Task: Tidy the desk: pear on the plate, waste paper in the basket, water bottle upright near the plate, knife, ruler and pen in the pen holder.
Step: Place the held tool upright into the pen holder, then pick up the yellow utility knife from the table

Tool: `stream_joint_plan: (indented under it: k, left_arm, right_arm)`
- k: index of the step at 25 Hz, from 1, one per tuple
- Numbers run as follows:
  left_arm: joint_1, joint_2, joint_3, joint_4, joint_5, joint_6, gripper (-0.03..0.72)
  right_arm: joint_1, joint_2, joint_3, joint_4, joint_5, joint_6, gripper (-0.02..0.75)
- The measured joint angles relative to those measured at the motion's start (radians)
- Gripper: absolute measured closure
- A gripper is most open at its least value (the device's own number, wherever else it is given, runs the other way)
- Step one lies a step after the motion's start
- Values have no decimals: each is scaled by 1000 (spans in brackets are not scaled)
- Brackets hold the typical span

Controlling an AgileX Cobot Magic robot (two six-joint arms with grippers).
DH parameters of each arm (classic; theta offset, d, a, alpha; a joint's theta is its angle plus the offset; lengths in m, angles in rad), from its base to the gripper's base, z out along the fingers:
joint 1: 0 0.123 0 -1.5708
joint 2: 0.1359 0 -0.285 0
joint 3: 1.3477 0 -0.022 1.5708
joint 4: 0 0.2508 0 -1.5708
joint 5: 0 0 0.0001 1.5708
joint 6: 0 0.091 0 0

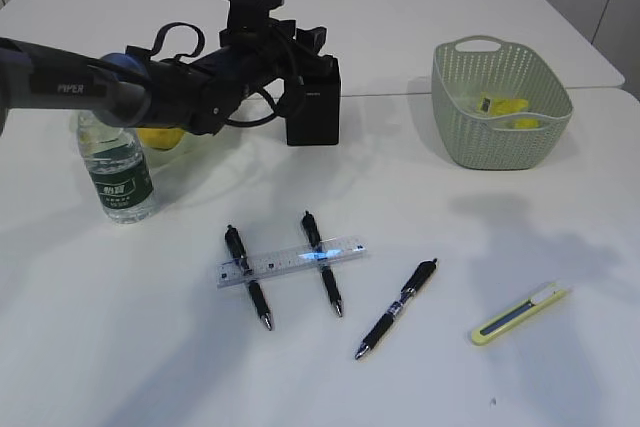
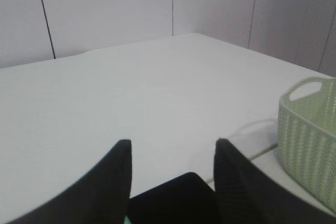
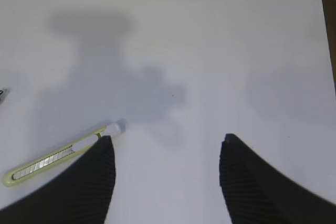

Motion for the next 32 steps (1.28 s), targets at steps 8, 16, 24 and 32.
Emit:
stream_joint_plan:
  k: [8, 16, 24, 32]
  left_arm:
    - [0, -126, 0, 9, 202, 0, 332]
    - [0, -304, 0, 11, 574, -1, 348]
    - [0, -508, 0, 19, 1028, -1, 357]
    - [0, -728, 0, 43, 1440, -1, 357]
  right_arm:
    - [0, 0, 0, 0, -2, 0, 244]
    - [0, 0, 0, 9, -2, 0, 244]
    - [0, 0, 0, 130, 92, 0, 244]
    - [0, 0, 0, 359, 168, 55, 244]
